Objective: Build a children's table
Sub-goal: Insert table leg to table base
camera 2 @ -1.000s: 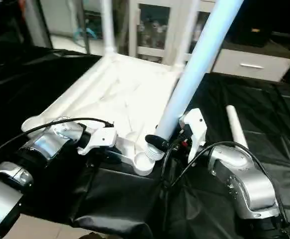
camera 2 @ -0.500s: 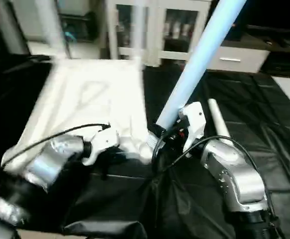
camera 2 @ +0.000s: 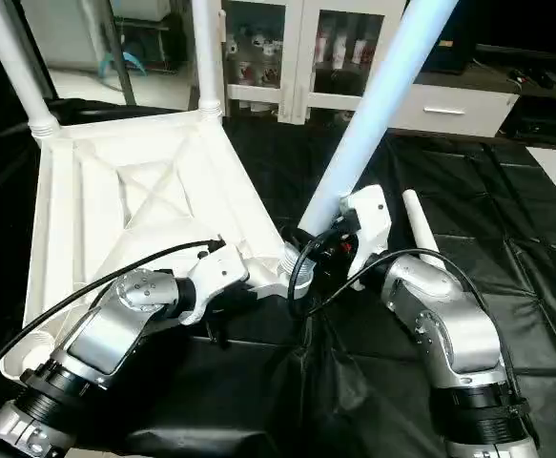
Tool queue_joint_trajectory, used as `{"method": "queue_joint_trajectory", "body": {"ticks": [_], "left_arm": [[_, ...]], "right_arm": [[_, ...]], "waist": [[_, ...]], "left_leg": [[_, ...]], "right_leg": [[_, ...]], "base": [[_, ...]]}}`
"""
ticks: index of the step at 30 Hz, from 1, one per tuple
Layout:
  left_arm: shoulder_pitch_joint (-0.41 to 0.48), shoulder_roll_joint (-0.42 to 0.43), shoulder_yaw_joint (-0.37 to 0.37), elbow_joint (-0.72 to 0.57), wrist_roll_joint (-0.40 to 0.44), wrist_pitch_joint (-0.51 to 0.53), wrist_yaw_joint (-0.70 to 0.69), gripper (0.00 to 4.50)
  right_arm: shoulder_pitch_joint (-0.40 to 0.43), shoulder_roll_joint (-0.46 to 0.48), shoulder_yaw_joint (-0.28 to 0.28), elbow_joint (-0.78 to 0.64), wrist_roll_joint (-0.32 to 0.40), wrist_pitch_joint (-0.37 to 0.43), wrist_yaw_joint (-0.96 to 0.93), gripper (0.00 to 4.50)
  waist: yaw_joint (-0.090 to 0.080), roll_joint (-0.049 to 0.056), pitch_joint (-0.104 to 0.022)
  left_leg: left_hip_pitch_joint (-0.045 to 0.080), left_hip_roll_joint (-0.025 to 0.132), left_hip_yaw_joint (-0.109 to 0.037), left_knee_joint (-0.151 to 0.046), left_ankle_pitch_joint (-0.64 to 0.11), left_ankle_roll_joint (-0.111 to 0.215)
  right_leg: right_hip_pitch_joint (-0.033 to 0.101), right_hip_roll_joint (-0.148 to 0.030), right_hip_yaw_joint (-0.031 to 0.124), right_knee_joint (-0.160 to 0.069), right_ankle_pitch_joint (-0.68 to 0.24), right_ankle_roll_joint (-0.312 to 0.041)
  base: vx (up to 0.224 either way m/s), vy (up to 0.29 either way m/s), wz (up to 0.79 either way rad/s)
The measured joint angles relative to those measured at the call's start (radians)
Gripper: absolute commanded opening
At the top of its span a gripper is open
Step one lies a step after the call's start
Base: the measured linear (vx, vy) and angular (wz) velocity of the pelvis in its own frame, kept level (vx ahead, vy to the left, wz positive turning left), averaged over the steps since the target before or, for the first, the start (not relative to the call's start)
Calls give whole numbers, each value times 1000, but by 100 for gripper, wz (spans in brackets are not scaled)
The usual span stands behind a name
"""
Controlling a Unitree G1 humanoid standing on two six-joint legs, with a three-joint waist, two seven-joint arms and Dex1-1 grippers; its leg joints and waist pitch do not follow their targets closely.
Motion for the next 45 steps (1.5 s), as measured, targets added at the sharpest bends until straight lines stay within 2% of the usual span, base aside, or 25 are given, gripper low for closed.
{"method": "queue_joint_trajectory", "body": {"ticks": [2, 13, 15, 17, 18, 31, 40, 42, 45], "left_arm": [[1, 1, 2, -3, -1, 5, 1, 63], [-10, 37, 11, 3, -48, 24, -58, 63], [-16, 42, 11, 10, -56, 27, -68, 93], [-22, 51, 11, 15, -63, 30, -81, 93], [-26, 62, 6, 17, -67, 28, -91, 124], [-61, 93, -15, 82, -80, -32, -135, 124], [-88, 76, -14, 155, -92, -66, -137, 55], [-91, 78, -16, 163, -92, -68, -146, 26], [-97, 99, -32, 161, -88, -71, -164, 21]], "right_arm": [[0, -4, 0, 0, 0, 0, 2, 188], [-1, -12, 11, 13, 0, 0, 24, 188], [-1, -14, 11, 13, 0, 0, 28, 188], [-1, -16, 11, 13, 0, 0, 34, 188], [-1, -17, 11, 13, 0, 0, 37, 188], [-1, -24, 24, 13, -1, 0, 64, 188], [-39, -22, 30, 39, -20, -2, 63, 188], [-41, -22, 32, 39, -20, -3, 64, 188], [-45, -22, 45, 43, -23, -2, 65, 188]], "waist": [[0, 0, 0], [5, -3, 1], [5, -3, 1], [5, -3, 1], [5, -2, 1], [7, -2, 1], [10, -2, 1], [12, -4, 0], [12, -4, -1]], "left_leg": [[0, 0, 0, 0, 0, 0], [0, 0, 0, 0, 0, 0], [0, 0, 0, 0, 0, -1], [0, 0, 0, 0, 0, -1], [1, 0, 0, 0, 1, -1], [1, 0, 0, 0, -1, -8], [3, 1, 0, 1, 2, -12], [3, 1, 0, 1, 2, -12], [2, 2, 0, 0, 2, -12]], "right_leg": [[0, 0, 0, 0, 0, 0], [0, 0, 0, 0, 1, -1], [0, 0, 0, 0, 1, -1], [0, 0, 0, 0, 1, -1], [0, 0, 0, 0, 1, -1], [1, 0, 0, 1, 0, 1], [3, 0, 0, 1, 1, 2], [3, 0, 0, 1, 1, 3], [3, 1, 0, 1, 1, 3]], "base": [[0, 0, 0], [0, 0, 0], [0, 0, 0], [0, 0, 0], [0, 0, 0], [0, 0, 0], [0, 0, 0], [0, 0, 0], [0, 0, 0]]}}
